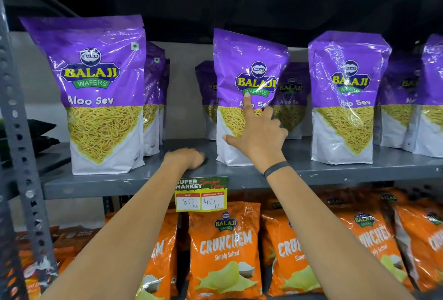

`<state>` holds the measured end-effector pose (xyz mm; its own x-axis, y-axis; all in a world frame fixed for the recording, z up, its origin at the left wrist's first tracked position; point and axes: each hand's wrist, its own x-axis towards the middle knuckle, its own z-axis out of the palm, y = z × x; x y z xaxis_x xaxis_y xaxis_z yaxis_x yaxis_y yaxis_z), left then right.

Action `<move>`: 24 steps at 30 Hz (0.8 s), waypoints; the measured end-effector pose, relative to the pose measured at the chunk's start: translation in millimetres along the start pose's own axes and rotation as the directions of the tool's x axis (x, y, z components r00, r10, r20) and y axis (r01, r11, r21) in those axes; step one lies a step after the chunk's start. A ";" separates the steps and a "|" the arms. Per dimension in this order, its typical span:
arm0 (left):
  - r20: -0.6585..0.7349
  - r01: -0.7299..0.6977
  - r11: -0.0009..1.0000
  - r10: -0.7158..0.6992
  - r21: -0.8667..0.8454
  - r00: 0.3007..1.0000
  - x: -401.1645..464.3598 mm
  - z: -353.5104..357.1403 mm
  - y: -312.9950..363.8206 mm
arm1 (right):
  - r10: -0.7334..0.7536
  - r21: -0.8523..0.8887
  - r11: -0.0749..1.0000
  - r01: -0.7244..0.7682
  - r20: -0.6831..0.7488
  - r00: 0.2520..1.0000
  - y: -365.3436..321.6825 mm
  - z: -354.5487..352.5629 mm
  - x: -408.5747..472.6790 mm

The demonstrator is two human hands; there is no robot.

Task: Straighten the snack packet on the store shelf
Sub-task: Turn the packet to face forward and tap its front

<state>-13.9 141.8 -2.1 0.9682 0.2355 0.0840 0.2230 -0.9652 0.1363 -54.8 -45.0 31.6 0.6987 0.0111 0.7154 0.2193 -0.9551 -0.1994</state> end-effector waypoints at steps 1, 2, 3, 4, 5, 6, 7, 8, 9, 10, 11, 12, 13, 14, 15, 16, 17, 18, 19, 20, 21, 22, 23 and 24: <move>0.002 0.003 1.000 -0.003 0.002 1.000 -0.1 -0.1 0.4 | -0.001 -0.002 1.000 0.001 -0.002 1.000 0.1 -1.7 -1.7; 0.005 0.007 1.000 -0.007 0.003 1.000 -0.1 -0.4 0.7 | -0.001 -0.002 1.000 0.001 -0.005 1.000 0.3 -3.1 -3.4; 0.009 0.011 1.000 -0.011 0.003 1.000 -0.3 -0.5 0.6 | 0.000 -0.001 1.000 0.000 -0.007 1.000 0.4 -4.5 -4.9; 0.013 0.015 1.000 -0.015 0.001 1.000 -0.5 -0.8 0.7 | 0.002 0.001 1.000 -0.002 -0.009 1.000 0.5 -5.7 -6.3; 0.016 0.017 1.000 -0.017 -0.003 1.000 -0.8 -1.0 0.7 | 0.002 0.001 1.000 -0.002 -0.010 1.000 0.7 -7.0 -7.6; 0.018 0.017 1.000 -0.017 -0.006 1.000 -1.5 -1.1 0.6 | 0.002 0.001 1.000 -0.002 -0.011 1.000 0.9 -8.3 -8.9; 0.020 0.016 1.000 -0.016 -0.008 1.000 -2.0 -1.4 0.8 | 0.002 0.000 1.000 -0.002 -0.011 1.000 1.0 -9.6 -10.1; 0.021 0.014 1.000 -0.014 -0.011 1.000 -2.6 -1.5 0.9 | 0.001 -0.001 1.000 -0.001 -0.011 1.000 1.1 -11.1 -11.5; 0.021 0.011 1.000 -0.011 -0.014 1.000 -3.0 -1.6 1.1 | 0.000 -0.004 1.000 0.000 -0.014 1.000 1.3 -12.5 -12.8; 0.021 0.008 1.000 -0.007 -0.017 1.000 -3.5 -1.7 1.1 | -0.002 -0.008 1.000 0.002 -0.018 1.000 1.6 -13.8 -14.4; 0.021 0.006 1.000 -0.005 -0.018 1.000 -4.0 -1.8 1.2 | -0.003 -0.011 1.000 0.003 -0.023 1.000 1.7 -15.3 -15.9; 0.020 0.005 1.000 -0.004 -0.020 1.000 -4.5 -1.9 1.1 | -0.004 -0.009 1.000 0.004 -0.025 1.000 2.0 -16.8 -17.4; 0.018 0.005 1.000 -0.004 -0.022 1.000 -4.9 -1.9 1.1 | -0.004 -0.004 1.000 0.004 -0.024 1.000 2.4 -18.5 -18.8; 0.016 0.005 1.000 -0.004 -0.024 1.000 -5.5 -1.8 1.1 | -0.004 0.000 1.000 0.004 -0.023 1.000 2.7 -20.3 -20.1; 0.013 0.005 1.000 -0.004 -0.025 1.000 -5.8 -1.8 1.0 | -0.004 0.004 1.000 0.004 -0.022 1.000 3.1 -22.1 -21.4; 0.011 0.004 1.000 -0.003 -0.027 1.000 -6.1 -1.9 0.9 | -0.004 0.006 1.000 0.004 -0.020 1.000 3.4 -23.7 -22.7; 0.007 0.003 1.000 -0.003 -0.030 1.000 -6.4 -1.9 0.9 | -0.004 0.005 1.000 0.004 -0.019 1.000 3.6 -25.1 -24.0; 0.003 0.004 0.999 -0.003 -0.033 1.000 -6.6 -1.9 0.8 | -0.004 0.003 1.000 0.004 -0.019 1.000 3.8 -26.3 -25.3; 0.000 0.004 0.999 -0.005 -0.036 1.000 -6.7 -1.9 0.7 | -0.004 0.001 1.000 0.004 -0.020 1.000 3.7 -27.4 -26.5; -0.002 0.007 0.999 -0.007 -0.037 1.000 -6.9 -1.9 0.7 | -0.004 -0.001 1.000 0.004 -0.020 1.000 3.7 -28.6 -27.6; -0.003 0.009 0.999 -0.009 -0.036 1.000 -7.1 -2.0 0.8 | -0.004 -0.003 1.000 0.004 -0.022 1.000 3.7 -29.8 -28.7; -0.004 0.012 0.999 -0.012 -0.033 1.000 -7.2 -2.1 1.0 | -0.005 -0.008 1.000 0.005 -0.026 1.000 3.7 -31.1 -29.7; -0.003 0.014 0.999 -0.014 -0.030 1.000 -7.4 -2.2 1.2 | -0.006 -0.016 1.000 0.006 -0.029 1.000 3.9 -32.2 -30.8; -0.002 0.016 0.999 -0.016 -0.028 1.000 -7.6 -2.2 1.2 | -0.007 -0.022 1.000 0.006 -0.031 0.999 4.1 -33.4 -31.8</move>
<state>-21.2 139.0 -0.4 0.9644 0.2508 0.0837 0.2347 -0.9579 0.1656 -98.9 -59.1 30.4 0.6757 0.0084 0.7372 0.2087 -0.9612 -0.1803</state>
